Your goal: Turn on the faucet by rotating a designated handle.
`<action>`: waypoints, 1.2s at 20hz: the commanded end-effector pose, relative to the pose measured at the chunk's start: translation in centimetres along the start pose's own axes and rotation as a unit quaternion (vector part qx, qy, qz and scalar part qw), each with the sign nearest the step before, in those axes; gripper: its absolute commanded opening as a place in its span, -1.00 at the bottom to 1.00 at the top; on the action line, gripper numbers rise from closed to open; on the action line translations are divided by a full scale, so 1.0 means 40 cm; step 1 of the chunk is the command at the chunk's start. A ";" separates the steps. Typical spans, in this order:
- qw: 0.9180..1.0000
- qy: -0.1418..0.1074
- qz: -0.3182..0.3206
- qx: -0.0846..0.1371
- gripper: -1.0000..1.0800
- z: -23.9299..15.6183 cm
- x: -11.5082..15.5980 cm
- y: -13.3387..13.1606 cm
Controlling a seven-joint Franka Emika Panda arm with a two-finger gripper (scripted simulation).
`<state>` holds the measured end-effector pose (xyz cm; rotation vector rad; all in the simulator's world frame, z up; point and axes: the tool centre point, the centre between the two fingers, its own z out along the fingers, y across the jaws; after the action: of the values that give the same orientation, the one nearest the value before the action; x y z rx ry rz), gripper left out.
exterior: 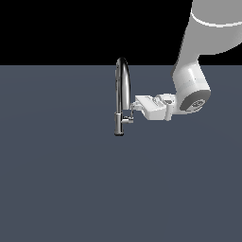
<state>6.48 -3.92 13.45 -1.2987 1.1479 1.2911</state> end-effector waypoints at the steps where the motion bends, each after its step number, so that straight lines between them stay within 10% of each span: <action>1: 1.000 -0.001 0.000 -0.001 -1.00 -0.007 -0.010 0.020; 24: 1.000 -0.002 -0.008 -0.005 -1.00 0.007 0.056 0.128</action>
<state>1.83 -3.99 12.37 -1.3182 1.1158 1.2827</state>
